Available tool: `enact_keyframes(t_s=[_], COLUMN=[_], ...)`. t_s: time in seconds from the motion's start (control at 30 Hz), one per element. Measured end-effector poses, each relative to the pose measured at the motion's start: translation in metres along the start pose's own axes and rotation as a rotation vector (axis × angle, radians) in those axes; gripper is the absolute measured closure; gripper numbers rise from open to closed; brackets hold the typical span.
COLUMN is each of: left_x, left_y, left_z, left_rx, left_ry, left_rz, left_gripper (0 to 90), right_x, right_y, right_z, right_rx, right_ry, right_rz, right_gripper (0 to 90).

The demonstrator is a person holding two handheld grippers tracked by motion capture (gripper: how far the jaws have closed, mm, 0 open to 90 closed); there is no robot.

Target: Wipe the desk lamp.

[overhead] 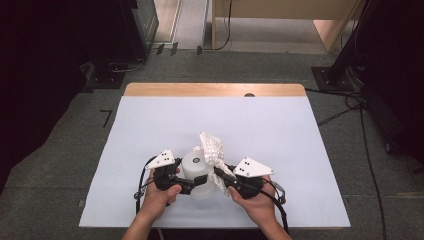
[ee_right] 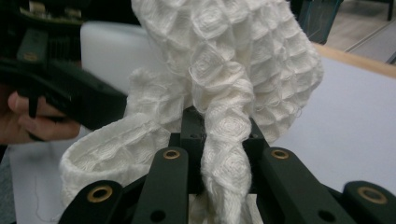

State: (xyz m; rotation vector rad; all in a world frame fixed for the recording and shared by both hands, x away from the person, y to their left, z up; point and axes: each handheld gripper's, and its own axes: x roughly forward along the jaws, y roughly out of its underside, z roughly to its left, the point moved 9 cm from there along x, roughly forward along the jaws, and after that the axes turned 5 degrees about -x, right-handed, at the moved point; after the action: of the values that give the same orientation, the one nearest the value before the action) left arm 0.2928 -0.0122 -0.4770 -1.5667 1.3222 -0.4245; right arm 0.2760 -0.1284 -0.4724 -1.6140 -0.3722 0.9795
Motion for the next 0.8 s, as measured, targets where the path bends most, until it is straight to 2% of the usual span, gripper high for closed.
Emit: enact_keyframes(t_s=[0.23, 0.37, 0.43, 0.57, 0.73, 0.8], left_x=[-0.018, -0.025, -0.025, -0.014, 0.0, 0.006], left_y=[-0.012, -0.016, -0.015, -0.009, 0.001, 0.005], left_z=[0.011, 0.016, 0.016, 0.01, -0.003, -0.006], left_rx=[-0.024, -0.039, -0.037, -0.001, 0.037, 0.055], left_ry=[-0.025, -0.037, -0.036, -0.038, 0.0, -0.009], left_rz=[-0.059, -0.083, -0.082, -0.038, 0.018, 0.038], left_gripper=[8.6, 8.6, 8.6, 8.6, 8.6, 8.6], right_x=[0.016, 0.021, 0.02, 0.014, 0.004, 0.0], right_y=[0.019, 0.024, 0.022, 0.014, 0.004, 0.001], right_z=[0.014, 0.021, 0.021, 0.016, 0.002, -0.004], right_rx=[-0.037, -0.057, -0.058, -0.055, -0.027, -0.018], right_ry=[-0.066, -0.088, -0.086, -0.06, -0.004, 0.014], right_rz=[0.114, 0.14, 0.131, 0.089, 0.03, 0.006], right_gripper=[78.0, 78.0, 78.0, 78.1, 78.0, 78.0])
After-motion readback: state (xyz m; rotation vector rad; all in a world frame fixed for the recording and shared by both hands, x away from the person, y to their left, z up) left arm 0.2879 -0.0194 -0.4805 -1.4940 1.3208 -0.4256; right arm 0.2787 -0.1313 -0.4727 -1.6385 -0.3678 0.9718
